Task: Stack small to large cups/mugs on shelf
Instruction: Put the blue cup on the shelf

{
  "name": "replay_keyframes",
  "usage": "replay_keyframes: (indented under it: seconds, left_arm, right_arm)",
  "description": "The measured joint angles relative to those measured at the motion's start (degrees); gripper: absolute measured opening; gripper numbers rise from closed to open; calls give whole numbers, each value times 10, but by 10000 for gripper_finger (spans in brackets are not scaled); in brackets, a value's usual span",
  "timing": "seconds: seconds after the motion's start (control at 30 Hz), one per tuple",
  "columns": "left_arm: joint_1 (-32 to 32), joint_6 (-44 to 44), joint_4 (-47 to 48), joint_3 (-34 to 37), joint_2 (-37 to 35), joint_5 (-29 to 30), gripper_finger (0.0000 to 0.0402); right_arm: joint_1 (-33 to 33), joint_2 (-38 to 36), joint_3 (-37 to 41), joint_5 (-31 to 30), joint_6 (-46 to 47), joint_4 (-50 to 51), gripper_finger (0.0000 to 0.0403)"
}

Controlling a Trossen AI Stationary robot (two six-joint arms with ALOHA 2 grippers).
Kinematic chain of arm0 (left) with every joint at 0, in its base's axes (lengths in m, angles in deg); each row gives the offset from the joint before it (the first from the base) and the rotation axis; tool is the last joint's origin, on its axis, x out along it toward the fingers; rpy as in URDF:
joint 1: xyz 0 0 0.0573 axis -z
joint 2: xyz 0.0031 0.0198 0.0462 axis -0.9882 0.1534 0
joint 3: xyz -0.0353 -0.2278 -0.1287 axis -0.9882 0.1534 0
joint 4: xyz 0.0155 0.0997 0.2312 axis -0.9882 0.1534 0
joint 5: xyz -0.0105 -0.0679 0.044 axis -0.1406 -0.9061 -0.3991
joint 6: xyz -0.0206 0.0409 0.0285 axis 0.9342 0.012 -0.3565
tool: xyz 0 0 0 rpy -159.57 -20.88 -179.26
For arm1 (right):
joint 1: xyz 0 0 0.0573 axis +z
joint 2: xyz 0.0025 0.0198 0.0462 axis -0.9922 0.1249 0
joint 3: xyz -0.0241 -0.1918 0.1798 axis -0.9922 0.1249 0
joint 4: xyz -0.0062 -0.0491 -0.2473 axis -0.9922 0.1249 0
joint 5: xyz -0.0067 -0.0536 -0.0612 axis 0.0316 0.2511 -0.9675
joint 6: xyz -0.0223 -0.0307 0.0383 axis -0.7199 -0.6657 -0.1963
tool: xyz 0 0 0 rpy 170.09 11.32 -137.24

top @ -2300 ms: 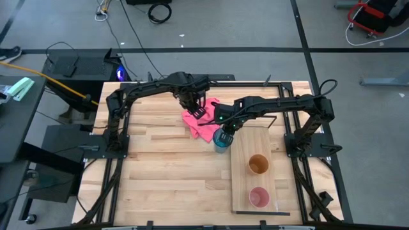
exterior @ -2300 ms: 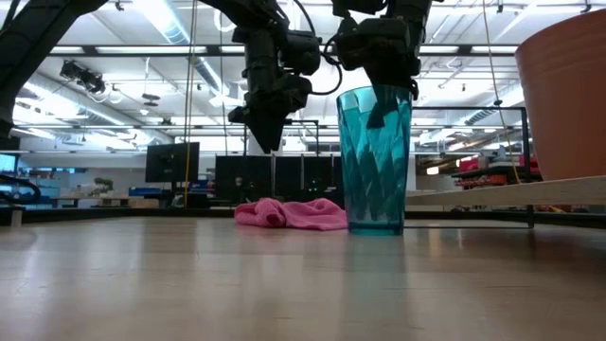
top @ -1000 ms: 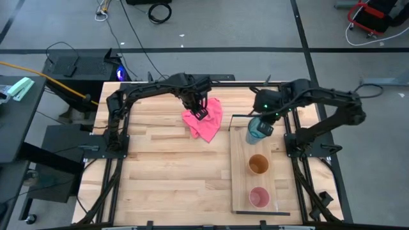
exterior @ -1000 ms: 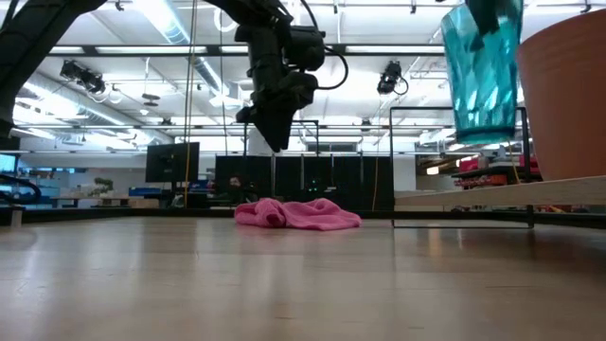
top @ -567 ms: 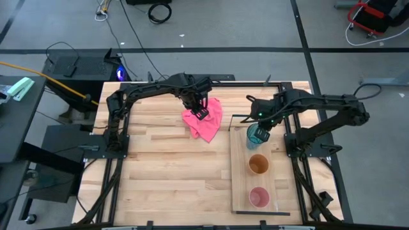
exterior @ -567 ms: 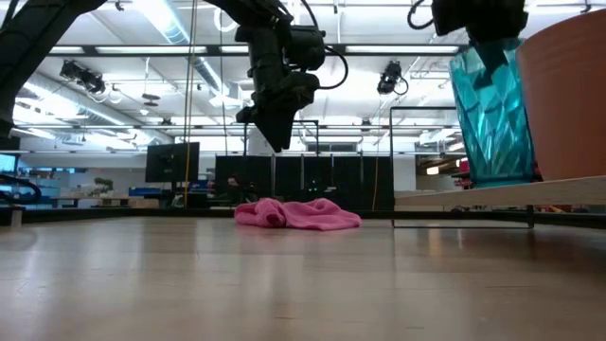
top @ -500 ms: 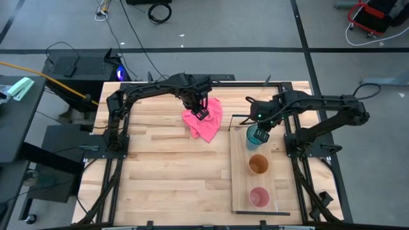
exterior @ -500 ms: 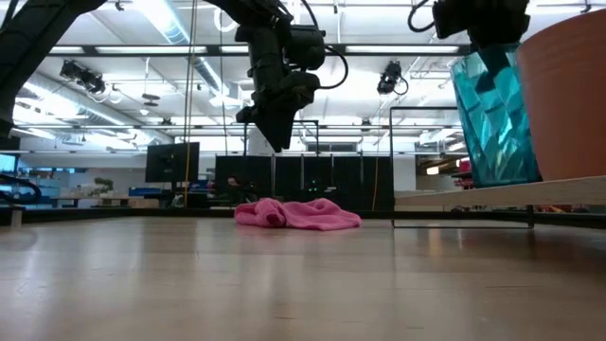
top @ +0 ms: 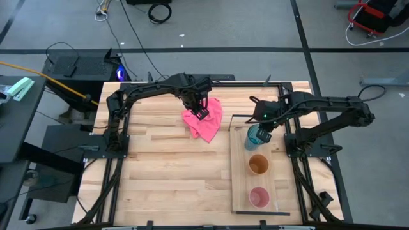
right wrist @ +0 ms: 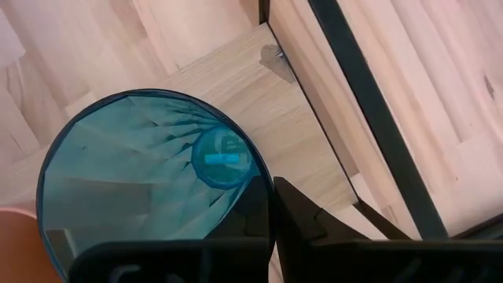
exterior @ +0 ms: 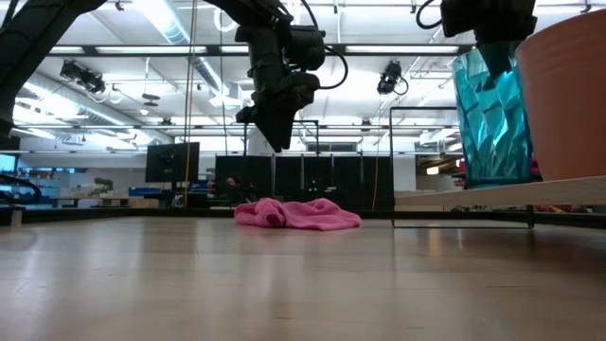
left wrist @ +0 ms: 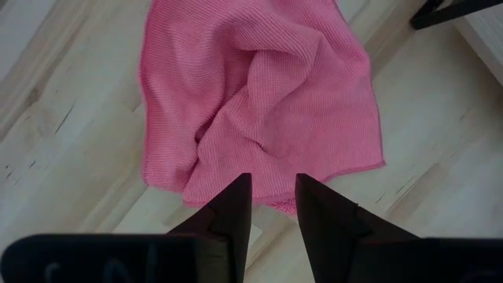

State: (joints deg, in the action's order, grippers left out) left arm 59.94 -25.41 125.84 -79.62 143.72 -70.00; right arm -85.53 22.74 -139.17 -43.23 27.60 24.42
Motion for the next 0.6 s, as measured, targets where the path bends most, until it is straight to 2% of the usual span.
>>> replay_keyframes:
  seconds: [0.6]
  left_arm:
    - [0,4,0,0,0,0,107]
  right_arm:
    - [0,7,0,0,4,10,38]
